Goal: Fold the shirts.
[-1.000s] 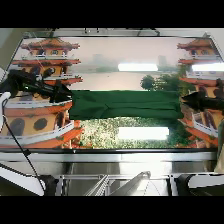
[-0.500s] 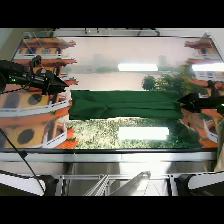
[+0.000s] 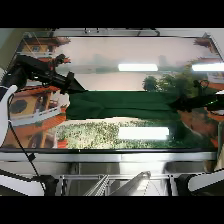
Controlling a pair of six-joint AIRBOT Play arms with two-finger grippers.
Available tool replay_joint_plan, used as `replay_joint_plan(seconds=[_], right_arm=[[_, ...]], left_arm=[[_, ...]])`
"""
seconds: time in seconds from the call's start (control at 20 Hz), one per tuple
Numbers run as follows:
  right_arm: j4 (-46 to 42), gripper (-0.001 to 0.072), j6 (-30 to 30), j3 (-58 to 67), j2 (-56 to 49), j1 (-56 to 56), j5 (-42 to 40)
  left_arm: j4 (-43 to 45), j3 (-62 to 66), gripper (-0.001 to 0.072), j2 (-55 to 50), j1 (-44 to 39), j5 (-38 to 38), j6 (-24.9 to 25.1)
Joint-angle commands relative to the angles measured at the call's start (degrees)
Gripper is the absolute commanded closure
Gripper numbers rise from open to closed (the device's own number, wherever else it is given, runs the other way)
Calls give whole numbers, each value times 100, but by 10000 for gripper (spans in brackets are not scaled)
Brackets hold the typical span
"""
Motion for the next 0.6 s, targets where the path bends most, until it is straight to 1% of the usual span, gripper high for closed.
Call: replay_joint_plan(seconds=[0.0, 0.05, 0.2, 0.3, 0.4, 0.55], right_arm=[[96, 694, -26, 267, 109, 46, 691], [96, 694, 22, 361, 219, -15, 828], [96, 694, 138, 669, 564, -199, 1322], [98, 694, 208, 905, 732, -299, 1641], [168, 694, 258, 1154, 855, -372, 1969], [817, 694, 269, 1373, 1027, -442, 2465]], left_arm=[[208, 4, 690, -164, -933, -1172, -4], [205, 7, 690, -341, -1248, -1390, -4], [173, 11, 690, -1034, -2079, -1639, -13], [160, 236, 690, -1499, -2476, -1497, -234], [162, 774, 690, -1961, -2796, -1211, -435], [162, 1729, 691, -2472, -3071, -981, -754]])
